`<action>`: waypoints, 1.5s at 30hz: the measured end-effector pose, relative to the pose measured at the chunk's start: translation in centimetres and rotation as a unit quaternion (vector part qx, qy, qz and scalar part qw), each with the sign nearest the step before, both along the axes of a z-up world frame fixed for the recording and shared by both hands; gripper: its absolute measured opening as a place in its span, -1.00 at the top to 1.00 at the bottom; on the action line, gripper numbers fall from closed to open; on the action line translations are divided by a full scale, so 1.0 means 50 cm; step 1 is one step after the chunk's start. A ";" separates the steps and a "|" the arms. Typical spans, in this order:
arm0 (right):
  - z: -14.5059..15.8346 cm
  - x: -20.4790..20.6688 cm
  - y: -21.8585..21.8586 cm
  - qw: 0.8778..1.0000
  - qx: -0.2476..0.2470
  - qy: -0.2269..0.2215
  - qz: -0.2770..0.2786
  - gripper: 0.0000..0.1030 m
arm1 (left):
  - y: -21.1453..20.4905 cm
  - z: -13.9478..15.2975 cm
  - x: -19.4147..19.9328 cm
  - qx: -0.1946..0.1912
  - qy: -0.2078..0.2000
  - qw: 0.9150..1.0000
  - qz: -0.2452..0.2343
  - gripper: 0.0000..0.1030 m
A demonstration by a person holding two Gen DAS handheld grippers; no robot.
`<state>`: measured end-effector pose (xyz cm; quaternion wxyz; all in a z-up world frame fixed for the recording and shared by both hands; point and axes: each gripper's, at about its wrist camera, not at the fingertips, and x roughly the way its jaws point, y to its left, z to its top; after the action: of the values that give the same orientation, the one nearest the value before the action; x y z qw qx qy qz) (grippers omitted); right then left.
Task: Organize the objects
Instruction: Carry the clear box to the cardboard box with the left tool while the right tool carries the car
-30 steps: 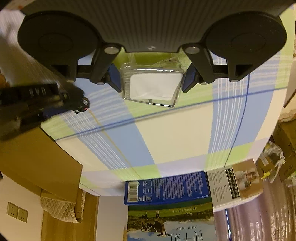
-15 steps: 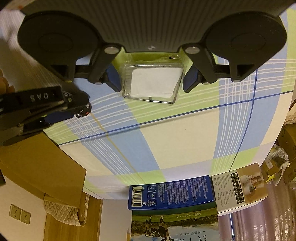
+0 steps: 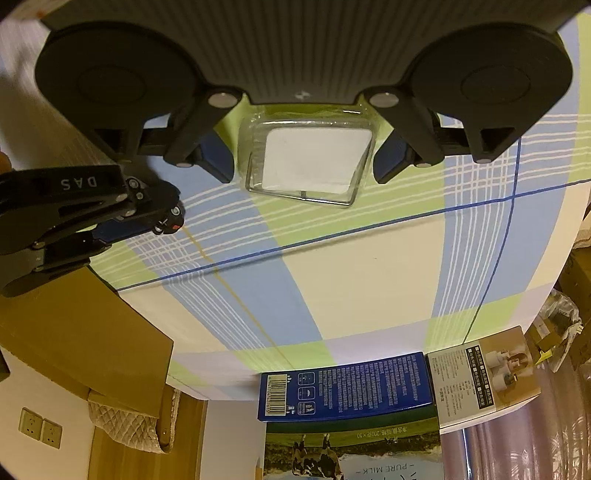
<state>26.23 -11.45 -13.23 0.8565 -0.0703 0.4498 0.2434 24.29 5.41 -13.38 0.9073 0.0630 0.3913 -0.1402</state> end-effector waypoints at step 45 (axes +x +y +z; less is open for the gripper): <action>0.154 -0.206 -0.127 0.993 0.061 -0.074 -0.073 0.46 | -0.058 0.173 -0.160 -0.035 -0.047 0.996 0.061 -0.21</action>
<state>15.95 -17.80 -5.52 0.9056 -0.0022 0.3734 0.2014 16.28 2.52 -4.72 0.9332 0.0138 0.3464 -0.0948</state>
